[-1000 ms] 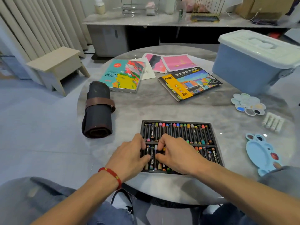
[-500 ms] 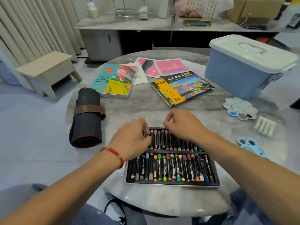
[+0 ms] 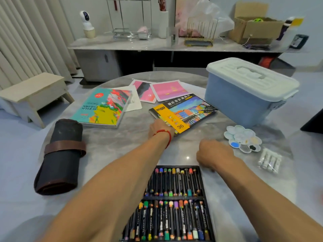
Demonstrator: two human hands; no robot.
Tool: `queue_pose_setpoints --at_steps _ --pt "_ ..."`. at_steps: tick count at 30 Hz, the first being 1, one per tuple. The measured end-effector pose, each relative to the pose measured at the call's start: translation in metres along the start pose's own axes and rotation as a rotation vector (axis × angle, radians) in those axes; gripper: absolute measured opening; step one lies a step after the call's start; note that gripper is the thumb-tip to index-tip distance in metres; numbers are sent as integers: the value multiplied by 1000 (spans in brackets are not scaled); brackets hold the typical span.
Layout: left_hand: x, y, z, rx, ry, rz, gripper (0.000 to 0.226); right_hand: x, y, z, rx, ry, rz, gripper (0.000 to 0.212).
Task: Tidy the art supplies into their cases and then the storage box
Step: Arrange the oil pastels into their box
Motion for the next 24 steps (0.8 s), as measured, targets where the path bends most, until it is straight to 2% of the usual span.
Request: queue_pose_setpoints --at_steps 4,6,10,13,16,18,20,22,24 --pt "0 4 8 82 63 -87 29 7 3 -27 113 22 -42 9" --pt "-2 2 6 137 87 -159 33 11 0 -39 138 37 -77 9" --pt "-1 -15 13 187 177 -293 54 12 -15 -47 112 51 -147 37" --pt "5 -33 42 104 206 -227 59 3 -26 -53 89 60 -120 35" --pt "7 -30 43 38 141 -394 48 -3 -33 -56 46 68 -68 30" --pt "-8 -24 30 146 18 -308 43 -6 -36 -57 36 74 -29 26" --pt "-19 -5 14 131 122 -588 32 -7 -38 -57 11 83 23 15" --pt "-15 9 4 133 133 -538 21 -8 -39 -59 -48 76 92 6" --pt "-2 38 -8 105 29 -597 9 -8 -41 -59 -136 74 214 5"
Point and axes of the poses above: each hand's wrist, its own z-axis towards the middle knuckle, its own y-axis out of the back of the hand, x = y × z, the point moved 3 cm from there along z, towards the middle knuckle, and after that the axes turned 4 degrees about x, right-handed, at the moved point
